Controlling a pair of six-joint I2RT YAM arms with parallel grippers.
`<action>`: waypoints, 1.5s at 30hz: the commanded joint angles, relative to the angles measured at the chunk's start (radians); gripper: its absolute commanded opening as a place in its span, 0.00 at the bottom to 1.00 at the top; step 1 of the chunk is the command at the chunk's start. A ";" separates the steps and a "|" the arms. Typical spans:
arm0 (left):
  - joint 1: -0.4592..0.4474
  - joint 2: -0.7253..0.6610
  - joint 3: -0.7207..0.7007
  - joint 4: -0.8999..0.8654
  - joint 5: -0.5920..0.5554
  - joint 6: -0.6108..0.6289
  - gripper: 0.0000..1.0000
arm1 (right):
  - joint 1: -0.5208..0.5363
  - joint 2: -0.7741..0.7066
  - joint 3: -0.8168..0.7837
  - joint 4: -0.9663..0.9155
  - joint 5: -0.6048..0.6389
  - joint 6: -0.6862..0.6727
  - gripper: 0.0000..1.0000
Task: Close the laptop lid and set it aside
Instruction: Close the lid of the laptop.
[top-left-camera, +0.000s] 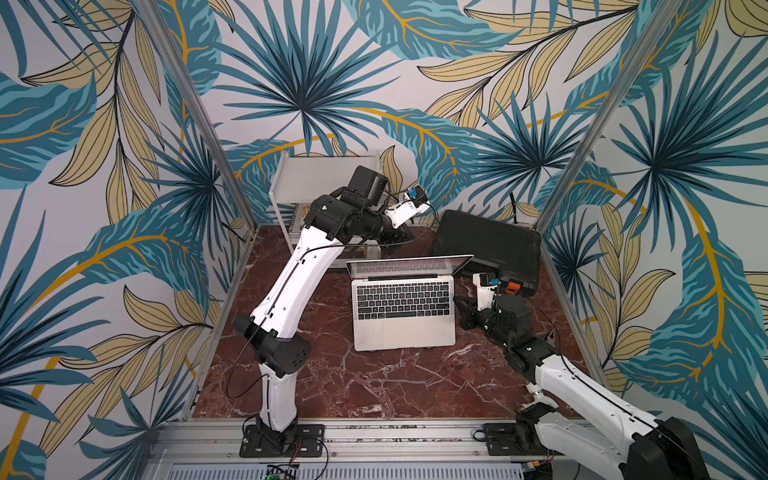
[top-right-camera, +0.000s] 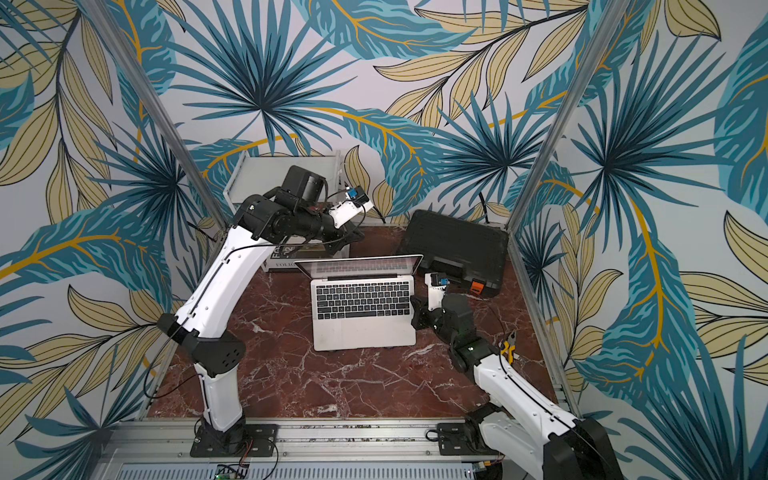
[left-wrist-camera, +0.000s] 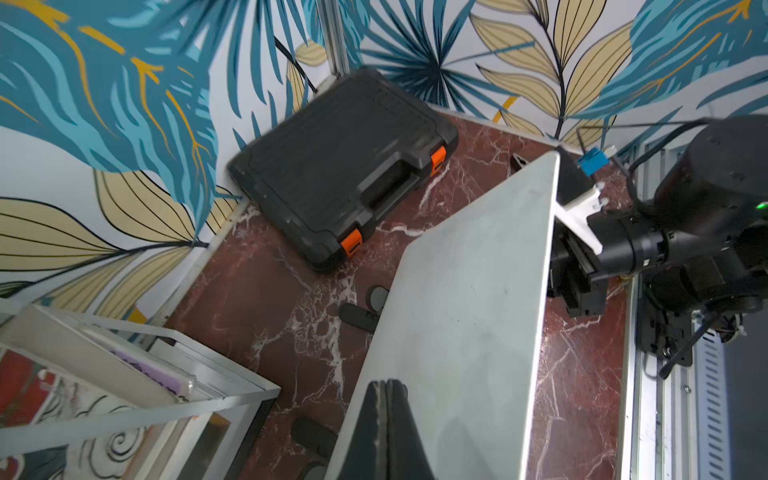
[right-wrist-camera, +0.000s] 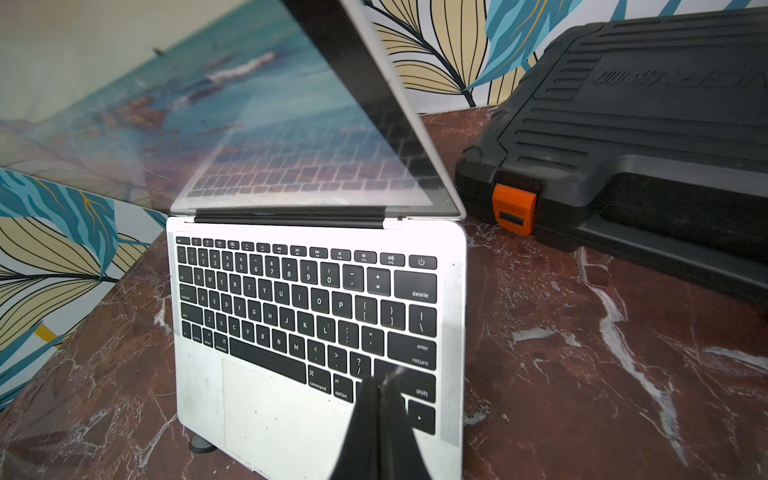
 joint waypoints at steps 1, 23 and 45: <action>-0.007 0.003 0.001 -0.068 -0.008 0.037 0.02 | 0.006 0.003 -0.027 0.012 -0.001 -0.020 0.00; -0.098 -0.182 -0.433 0.212 0.038 -0.062 0.00 | 0.005 -0.067 0.021 -0.205 -0.004 0.010 0.00; -0.172 -0.366 -0.985 0.706 0.013 -0.288 0.00 | 0.005 -0.238 0.249 -0.715 0.555 0.109 0.00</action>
